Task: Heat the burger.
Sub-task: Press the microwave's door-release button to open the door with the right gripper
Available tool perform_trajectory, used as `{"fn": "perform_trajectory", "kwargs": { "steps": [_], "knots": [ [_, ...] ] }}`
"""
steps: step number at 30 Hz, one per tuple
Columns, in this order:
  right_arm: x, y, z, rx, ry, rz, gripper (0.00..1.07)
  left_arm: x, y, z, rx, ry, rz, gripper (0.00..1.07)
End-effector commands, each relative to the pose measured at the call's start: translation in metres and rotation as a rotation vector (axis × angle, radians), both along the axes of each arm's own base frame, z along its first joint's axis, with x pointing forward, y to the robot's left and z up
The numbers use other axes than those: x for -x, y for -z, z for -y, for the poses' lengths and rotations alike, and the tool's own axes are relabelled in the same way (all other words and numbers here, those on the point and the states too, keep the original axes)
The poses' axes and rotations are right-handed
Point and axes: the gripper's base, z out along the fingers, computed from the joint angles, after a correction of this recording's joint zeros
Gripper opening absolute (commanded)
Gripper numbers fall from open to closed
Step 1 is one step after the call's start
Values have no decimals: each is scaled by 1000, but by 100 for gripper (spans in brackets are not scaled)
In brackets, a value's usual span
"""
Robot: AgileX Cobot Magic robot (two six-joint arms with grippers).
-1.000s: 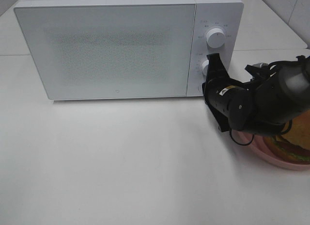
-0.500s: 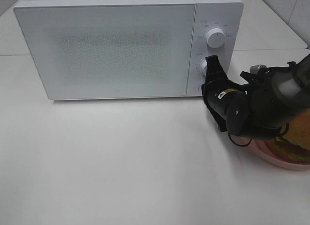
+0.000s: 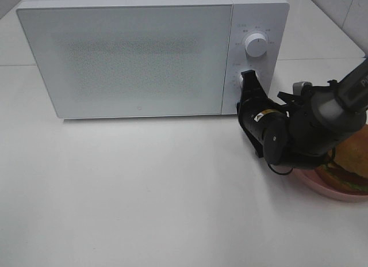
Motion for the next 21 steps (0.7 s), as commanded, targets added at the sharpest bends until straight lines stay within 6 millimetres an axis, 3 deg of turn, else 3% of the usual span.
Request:
{"fn": "perform_trajectory", "kwargs": {
  "steps": [1,21],
  "knots": [
    [-10,-10,-7,-14,-24,53,0,3,0,0,0,-1,38,0],
    [-14,-18,0,-48,75,129,0,3,0,0,0,-1,38,0]
  ]
}}
